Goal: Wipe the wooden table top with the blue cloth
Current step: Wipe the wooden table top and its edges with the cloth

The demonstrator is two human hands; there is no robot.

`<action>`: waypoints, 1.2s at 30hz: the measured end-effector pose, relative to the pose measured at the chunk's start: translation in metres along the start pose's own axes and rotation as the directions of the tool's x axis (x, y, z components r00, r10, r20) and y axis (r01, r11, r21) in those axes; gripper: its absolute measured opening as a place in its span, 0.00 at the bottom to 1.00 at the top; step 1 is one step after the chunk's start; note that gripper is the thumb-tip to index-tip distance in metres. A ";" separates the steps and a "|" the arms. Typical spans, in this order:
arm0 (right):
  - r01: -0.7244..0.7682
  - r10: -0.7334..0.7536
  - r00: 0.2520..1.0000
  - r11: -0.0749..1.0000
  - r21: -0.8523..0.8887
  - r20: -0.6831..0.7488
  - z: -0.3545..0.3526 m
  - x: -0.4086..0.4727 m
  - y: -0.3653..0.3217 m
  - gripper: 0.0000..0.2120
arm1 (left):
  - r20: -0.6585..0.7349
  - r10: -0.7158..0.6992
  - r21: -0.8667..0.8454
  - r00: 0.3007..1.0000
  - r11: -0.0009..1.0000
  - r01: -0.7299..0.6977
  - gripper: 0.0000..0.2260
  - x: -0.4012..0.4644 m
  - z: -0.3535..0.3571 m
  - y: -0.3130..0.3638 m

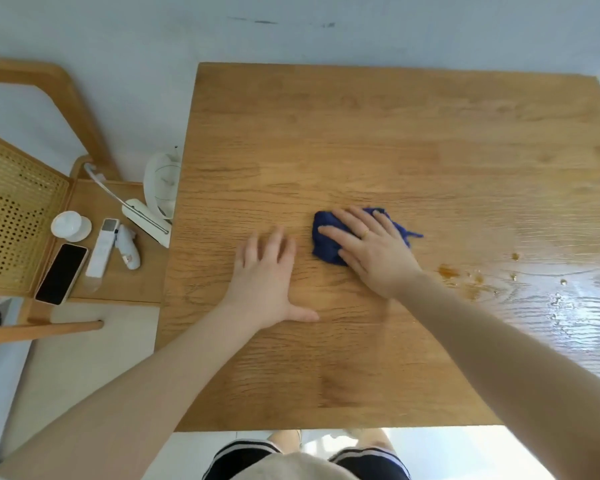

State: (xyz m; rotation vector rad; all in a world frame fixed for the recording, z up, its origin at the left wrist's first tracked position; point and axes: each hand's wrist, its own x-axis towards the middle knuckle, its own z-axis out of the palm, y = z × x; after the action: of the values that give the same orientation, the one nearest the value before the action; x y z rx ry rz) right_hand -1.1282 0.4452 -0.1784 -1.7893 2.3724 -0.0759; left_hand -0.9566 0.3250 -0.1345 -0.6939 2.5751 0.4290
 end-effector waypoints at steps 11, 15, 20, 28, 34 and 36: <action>-0.176 0.189 0.976 0.977 0.120 -0.106 -0.001 -0.016 0.024 0.20 | -0.150 0.021 -0.133 0.988 0.990 -0.041 0.46 0.013 0.003 0.058; 0.083 -0.081 0.996 0.994 0.076 -0.035 -0.004 -0.034 0.054 0.20 | -0.142 0.008 -0.036 0.990 0.999 -0.013 0.52 0.016 0.012 0.081; -0.194 0.201 0.978 0.975 0.109 -0.057 -0.015 0.020 0.102 0.20 | -0.014 -0.063 -0.065 0.998 0.996 0.062 0.55 0.021 0.011 0.094; 0.188 -0.184 0.982 0.975 0.116 -0.042 -0.002 -0.059 0.069 0.19 | -0.013 -0.201 0.012 0.980 0.980 0.201 0.58 0.024 0.013 0.118; 0.057 -0.054 0.998 0.995 0.086 -0.035 -0.021 0.009 0.133 0.18 | 0.014 -0.213 0.008 0.977 0.977 0.213 0.60 0.026 0.007 0.121; -0.087 0.091 0.995 0.993 0.085 -0.043 -0.022 0.028 0.138 0.17 | 0.017 -0.221 0.006 0.975 0.975 0.221 0.61 0.026 0.008 0.121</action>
State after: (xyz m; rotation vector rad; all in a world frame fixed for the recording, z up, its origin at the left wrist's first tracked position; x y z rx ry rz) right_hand -1.2699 0.4556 -0.1789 -1.6600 2.4396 -0.2047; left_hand -1.0393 0.4175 -0.1321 -0.9582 2.4460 0.3557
